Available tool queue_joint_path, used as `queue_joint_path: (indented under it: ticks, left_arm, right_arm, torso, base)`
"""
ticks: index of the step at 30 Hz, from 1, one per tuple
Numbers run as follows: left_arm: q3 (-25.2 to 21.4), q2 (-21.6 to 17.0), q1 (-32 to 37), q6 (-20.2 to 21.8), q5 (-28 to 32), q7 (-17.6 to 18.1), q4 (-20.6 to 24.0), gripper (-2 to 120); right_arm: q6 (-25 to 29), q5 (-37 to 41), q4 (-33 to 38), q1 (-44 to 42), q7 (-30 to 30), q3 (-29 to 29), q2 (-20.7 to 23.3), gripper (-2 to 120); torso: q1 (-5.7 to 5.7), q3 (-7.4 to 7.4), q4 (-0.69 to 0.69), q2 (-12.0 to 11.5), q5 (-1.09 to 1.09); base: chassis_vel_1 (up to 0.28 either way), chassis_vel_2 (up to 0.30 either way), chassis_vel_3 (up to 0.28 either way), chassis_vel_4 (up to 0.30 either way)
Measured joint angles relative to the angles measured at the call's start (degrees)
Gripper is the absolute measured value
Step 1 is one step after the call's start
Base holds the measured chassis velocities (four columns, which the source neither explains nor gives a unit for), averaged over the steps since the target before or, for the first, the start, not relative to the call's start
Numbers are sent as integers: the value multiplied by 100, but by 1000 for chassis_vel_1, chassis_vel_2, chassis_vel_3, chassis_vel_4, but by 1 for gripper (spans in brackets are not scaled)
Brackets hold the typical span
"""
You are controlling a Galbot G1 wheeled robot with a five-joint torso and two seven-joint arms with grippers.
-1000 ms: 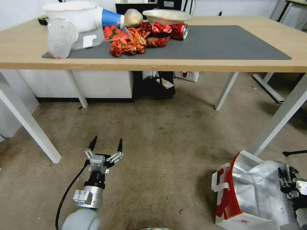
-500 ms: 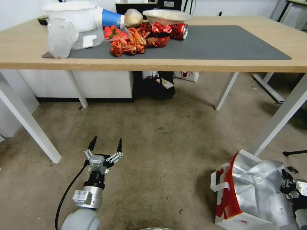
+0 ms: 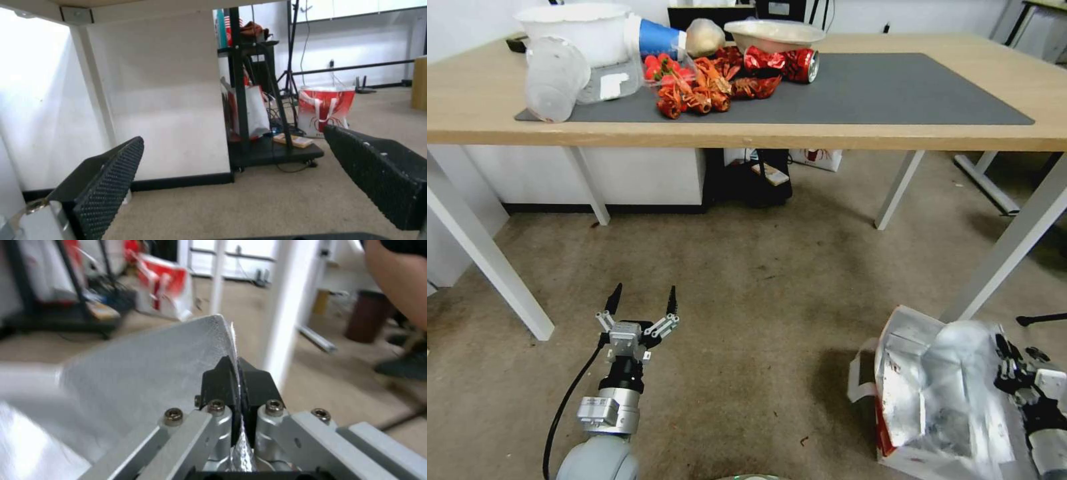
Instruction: Pick up the food delivery bag from the floor and place it on the table.
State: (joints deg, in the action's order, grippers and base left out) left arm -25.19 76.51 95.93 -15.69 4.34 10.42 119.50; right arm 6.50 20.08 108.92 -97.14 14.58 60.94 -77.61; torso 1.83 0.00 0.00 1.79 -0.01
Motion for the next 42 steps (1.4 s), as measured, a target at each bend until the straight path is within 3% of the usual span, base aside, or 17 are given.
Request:
queue_joint_path:
  ticks: [8,22,26,29,42]
  left_arm:
    - [-1,-23,33,52,187,3,89,100]
    - [-67,-12,2,-64,526,-438,153,99]
    - [-115,-9,-9,-105,552,-496,153,98]
    - [-167,-21,6,-144,596,-596,156,98]
    - [-262,-24,-5,-287,411,-633,127,100]
  right_arm:
    - [-236,136,822,-59,-53,-160,60,0]
    - [-473,916,1837,-95,430,-222,774,0]
    - [-396,1124,1972,-53,770,-223,899,0]
    - [-187,1518,2017,20,1388,-165,1046,0]
    - [-319,2275,2294,5,2348,-35,1190,0]
  torso:
    - [0,0,0,0,1]
    - [0,0,0,0,1]
    - [0,0,0,0,1]
    - [0,0,0,0,1]
    - [0,0,0,0,0]
  base:
    - [0,0,0,0]
    - [0,0,0,0]
    - [0,0,0,0]
    - [0,0,0,0]
    - [0,0,0,0]
